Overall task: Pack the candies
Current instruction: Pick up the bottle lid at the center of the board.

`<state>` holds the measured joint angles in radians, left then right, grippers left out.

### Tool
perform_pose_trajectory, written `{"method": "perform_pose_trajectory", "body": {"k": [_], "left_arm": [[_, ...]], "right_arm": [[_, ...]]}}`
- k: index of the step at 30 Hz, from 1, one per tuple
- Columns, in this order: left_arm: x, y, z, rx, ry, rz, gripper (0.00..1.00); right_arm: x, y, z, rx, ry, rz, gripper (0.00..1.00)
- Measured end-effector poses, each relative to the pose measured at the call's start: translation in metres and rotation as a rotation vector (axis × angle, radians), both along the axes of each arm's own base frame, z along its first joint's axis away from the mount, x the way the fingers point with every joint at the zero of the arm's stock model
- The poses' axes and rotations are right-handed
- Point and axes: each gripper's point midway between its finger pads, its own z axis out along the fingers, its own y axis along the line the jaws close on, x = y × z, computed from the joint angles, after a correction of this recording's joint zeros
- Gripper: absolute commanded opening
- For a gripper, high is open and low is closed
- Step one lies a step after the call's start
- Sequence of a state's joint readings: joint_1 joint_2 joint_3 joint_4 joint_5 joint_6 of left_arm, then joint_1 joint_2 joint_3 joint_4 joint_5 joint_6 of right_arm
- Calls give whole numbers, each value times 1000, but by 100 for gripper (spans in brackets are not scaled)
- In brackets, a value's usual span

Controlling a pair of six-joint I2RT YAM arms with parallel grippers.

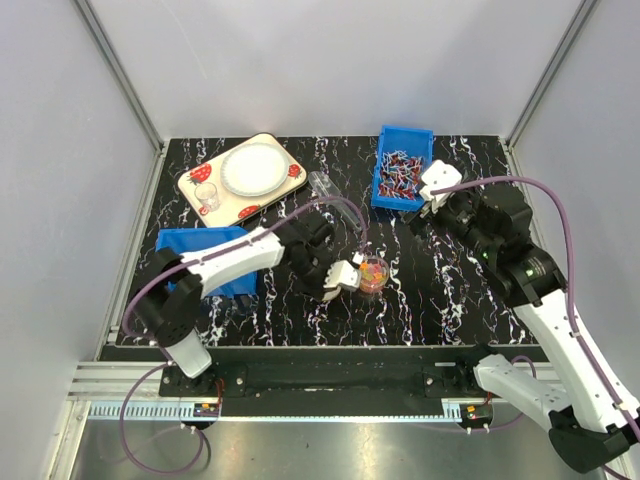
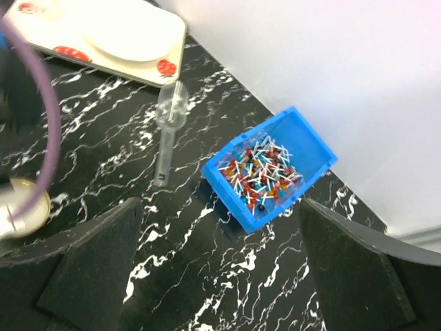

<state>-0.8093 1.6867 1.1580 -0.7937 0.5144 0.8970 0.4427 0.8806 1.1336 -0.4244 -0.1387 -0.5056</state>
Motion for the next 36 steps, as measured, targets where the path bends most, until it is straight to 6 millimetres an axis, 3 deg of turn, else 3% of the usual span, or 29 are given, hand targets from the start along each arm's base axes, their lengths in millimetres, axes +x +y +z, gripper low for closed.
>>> {"method": "perform_pose_trajectory", "body": {"k": [6,11,15,20,28,32,36], "left_arm": [[-5,9,72,-154,107,-76,0],[6,7,110,-305,143,-134,0],[6,2,111,-362,190,-157,0],[2,-6,109,-394,262,-161,0],[7,-21,126,-477,285,-163,0],[5,-24,132,-506,304,-160,0],[3,-27,137,-527,322,-155,0]], "right_arm": [[-19,23,-13,-157,48,238,91],[-50,47,-36,-239,115,518,90],[-71,64,-50,-242,142,712,90],[-78,82,-61,-227,136,836,89],[-66,98,-119,-246,174,865,85],[-59,102,-136,-241,163,847,83],[-55,109,-139,-229,135,847,83]]}}
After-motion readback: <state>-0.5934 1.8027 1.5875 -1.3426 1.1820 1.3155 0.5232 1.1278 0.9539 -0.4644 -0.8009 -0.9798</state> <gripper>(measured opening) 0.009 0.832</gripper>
